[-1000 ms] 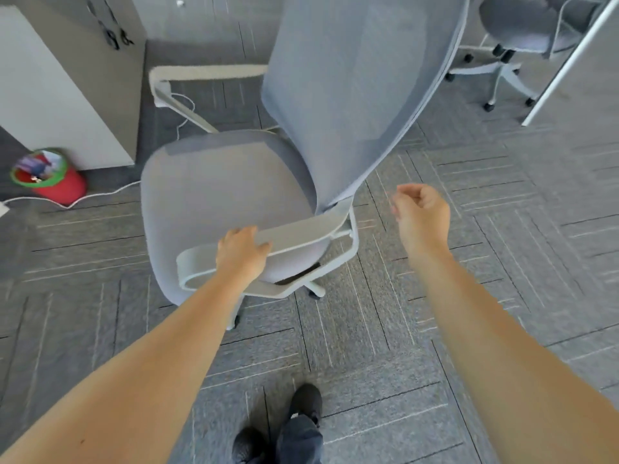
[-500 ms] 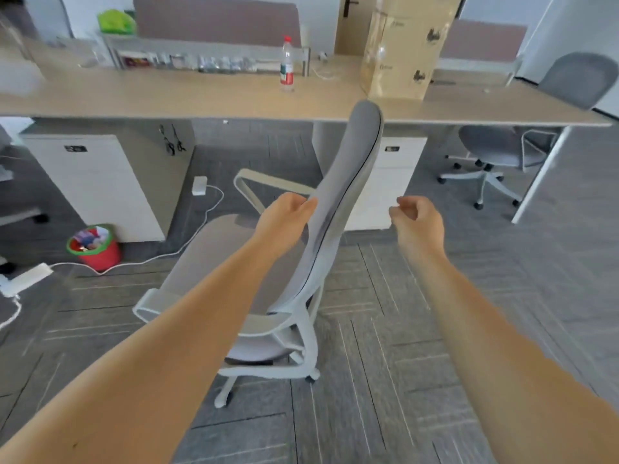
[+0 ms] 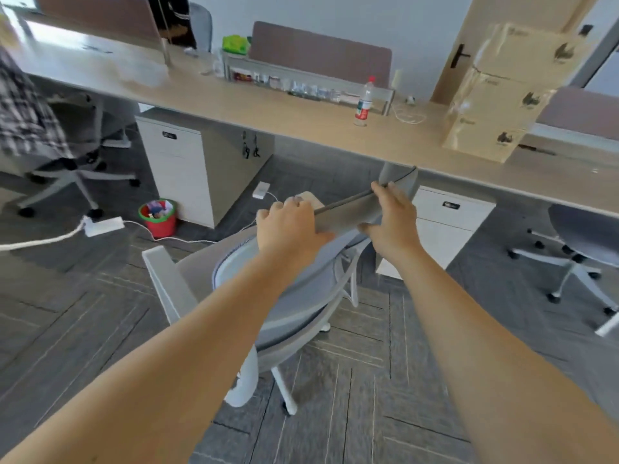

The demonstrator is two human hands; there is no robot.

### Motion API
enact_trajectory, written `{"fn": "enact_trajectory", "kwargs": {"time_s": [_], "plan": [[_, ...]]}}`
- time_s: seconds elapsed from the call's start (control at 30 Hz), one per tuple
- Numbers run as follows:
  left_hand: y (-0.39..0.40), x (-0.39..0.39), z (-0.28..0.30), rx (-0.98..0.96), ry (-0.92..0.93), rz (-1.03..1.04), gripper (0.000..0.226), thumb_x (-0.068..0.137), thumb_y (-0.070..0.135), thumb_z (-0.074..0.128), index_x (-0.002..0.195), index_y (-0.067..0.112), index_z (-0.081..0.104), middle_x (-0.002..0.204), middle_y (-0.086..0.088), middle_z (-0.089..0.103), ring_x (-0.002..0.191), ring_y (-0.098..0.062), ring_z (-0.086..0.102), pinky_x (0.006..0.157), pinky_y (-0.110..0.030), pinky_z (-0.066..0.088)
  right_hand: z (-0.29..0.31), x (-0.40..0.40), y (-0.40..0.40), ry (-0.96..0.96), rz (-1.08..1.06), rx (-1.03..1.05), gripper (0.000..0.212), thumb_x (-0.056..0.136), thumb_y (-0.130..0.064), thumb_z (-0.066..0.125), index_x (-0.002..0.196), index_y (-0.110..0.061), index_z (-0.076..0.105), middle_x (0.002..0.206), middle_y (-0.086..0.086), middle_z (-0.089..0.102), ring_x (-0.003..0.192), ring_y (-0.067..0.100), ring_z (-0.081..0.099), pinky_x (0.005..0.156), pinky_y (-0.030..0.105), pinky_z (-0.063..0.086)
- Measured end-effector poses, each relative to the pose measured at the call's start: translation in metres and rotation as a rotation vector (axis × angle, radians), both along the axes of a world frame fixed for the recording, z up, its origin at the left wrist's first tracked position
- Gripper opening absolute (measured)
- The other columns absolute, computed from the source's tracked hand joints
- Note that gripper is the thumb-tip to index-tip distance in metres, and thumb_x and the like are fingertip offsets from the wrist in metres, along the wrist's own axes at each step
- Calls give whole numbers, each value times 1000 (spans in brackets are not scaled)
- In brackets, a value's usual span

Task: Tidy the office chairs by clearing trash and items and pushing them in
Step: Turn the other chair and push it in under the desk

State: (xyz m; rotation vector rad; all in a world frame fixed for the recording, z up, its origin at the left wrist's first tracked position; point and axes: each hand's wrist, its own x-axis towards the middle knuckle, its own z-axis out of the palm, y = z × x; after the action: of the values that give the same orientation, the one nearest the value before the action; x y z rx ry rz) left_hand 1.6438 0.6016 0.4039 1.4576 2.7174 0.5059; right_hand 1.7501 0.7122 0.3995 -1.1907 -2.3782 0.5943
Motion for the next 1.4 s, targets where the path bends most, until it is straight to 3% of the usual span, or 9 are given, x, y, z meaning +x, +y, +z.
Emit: {"fn": "enact_trajectory", "kwargs": {"time_s": [0.23,0.33,0.43,0.53,0.63,0.73,0.9,1.03,1.4], "plan": [[-27,-34,-11,158,142,-60,54,82,54,47,95,3,58,103,-14,63,103,-32,52,90,-40,34,3,-3,16,-132,89,104,72,81,-39,63,142,-24,29,159,6,7,146,30,3,116,49,12],[-43,-50,-16,208,245,-62,58,73,55,38,79,2,62,80,-16,67,82,-37,60,80,-44,42,4,-4,21,-140,117,136,67,75,-45,66,133,-20,42,155,8,25,144,31,13,115,46,15],[-46,-45,-24,230,310,42,45,70,42,40,80,6,64,75,-12,69,75,-36,64,81,-44,44,4,-12,20,-139,127,236,66,64,-54,71,111,-11,54,124,10,55,124,32,40,104,42,28],[-38,-35,-28,294,251,108,44,66,48,50,84,10,64,78,-9,70,77,-35,63,83,-37,25,8,-20,12,-210,148,284,70,59,-62,69,99,-6,57,105,10,58,109,30,43,94,36,34],[-42,-55,-27,347,148,118,55,57,56,61,80,6,64,77,-12,68,83,-37,60,86,-45,30,11,-33,2,-222,175,342,68,58,-65,67,89,-5,58,89,7,55,96,27,46,85,35,36],[-52,-87,-23,372,136,101,72,52,68,49,77,2,62,77,-15,67,84,-38,58,83,-52,37,9,-51,-9,-167,225,381,63,62,-64,66,83,-6,59,79,2,48,80,21,42,71,31,29],[-67,-143,-20,331,112,19,103,38,88,36,84,0,60,87,-16,66,95,-38,54,90,-49,32,2,-65,-26,-172,186,416,56,67,-63,62,77,-9,53,74,2,48,71,19,43,66,30,26],[-68,-177,-12,260,52,-10,73,56,55,72,102,0,56,110,-17,59,113,-35,42,103,-42,20,-2,-84,-37,-188,124,425,58,67,-65,60,66,-11,39,63,-1,40,67,22,41,63,31,24],[-34,-232,-26,316,103,-98,53,75,34,68,120,7,56,121,-17,57,123,-39,39,112,-54,11,-5,-144,-22,-200,53,409,62,68,-66,58,53,-21,17,57,-8,26,68,22,38,65,32,24]]}}
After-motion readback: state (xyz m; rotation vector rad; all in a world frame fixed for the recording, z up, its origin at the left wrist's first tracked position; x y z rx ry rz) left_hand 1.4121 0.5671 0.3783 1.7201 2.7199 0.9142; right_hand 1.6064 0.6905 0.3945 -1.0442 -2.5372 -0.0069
